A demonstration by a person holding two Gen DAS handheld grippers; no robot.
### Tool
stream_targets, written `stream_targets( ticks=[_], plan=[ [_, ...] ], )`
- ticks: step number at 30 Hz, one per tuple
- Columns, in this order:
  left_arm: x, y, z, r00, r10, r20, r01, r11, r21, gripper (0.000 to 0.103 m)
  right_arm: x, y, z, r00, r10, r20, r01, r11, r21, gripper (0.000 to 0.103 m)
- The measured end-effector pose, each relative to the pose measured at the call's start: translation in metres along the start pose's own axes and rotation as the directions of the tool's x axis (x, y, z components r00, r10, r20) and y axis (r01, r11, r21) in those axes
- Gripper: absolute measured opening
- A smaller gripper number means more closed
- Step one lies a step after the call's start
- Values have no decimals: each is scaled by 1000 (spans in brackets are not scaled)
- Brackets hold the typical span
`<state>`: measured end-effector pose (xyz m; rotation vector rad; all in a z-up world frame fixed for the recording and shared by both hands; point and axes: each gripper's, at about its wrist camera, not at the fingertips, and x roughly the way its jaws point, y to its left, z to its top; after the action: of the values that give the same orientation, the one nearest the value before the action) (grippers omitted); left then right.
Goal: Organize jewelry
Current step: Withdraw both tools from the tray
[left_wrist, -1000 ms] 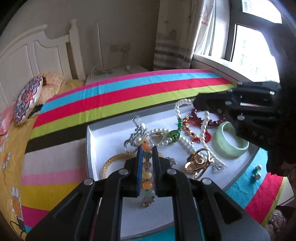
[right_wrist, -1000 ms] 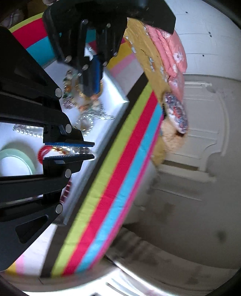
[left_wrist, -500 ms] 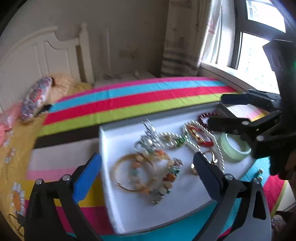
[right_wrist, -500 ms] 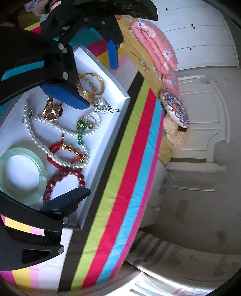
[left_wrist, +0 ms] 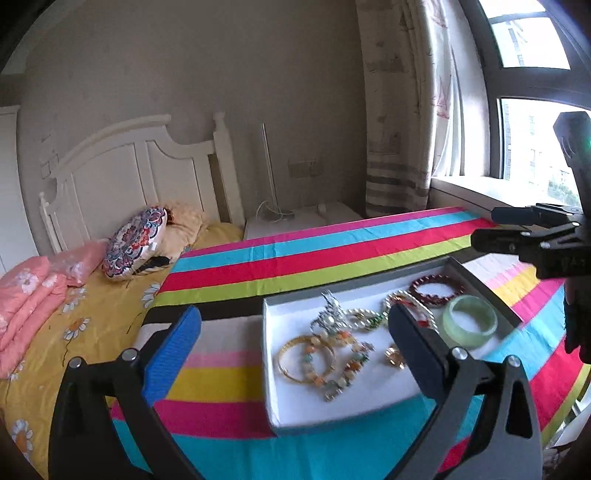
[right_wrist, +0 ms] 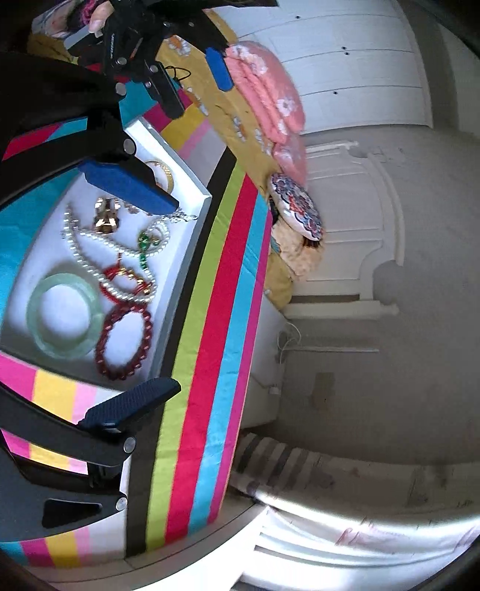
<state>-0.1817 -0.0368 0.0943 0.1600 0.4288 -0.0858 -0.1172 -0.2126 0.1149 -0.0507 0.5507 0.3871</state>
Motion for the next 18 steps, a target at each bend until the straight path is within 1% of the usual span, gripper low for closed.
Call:
stream_targets(
  ticks=[2, 4, 8, 11, 14, 18],
  plan=[
    [-6, -7, -7, 1000, -18, -5, 18, 1000, 1, 100, -6, -6, -10, 1000, -4, -4, 4, 1000, 20, 86],
    [-8, -14, -15, 999, -42, -20, 42, 999, 5, 100, -12, -11, -23, 1000, -24, -15, 25, 999, 25, 86],
    [-11, -36, -30, 995, -83, -47, 85, 996, 41, 100, -23, -16, -44, 999, -43, -19, 43, 999, 32, 86],
    [-13, -56, -42, 989, -128, -68, 133, 989, 65, 100, -29, -21, -59, 998, -54, -37, 56, 998, 42, 86],
    [-9, -73, -53, 983, -159, -96, 167, 982, 88, 100, -33, -26, -72, 997, -58, -60, 61, 996, 60, 86],
    [0, -89, -65, 976, -166, -140, 185, 974, 130, 100, -34, -28, -89, 994, -66, -93, 72, 995, 66, 86]
  ],
)
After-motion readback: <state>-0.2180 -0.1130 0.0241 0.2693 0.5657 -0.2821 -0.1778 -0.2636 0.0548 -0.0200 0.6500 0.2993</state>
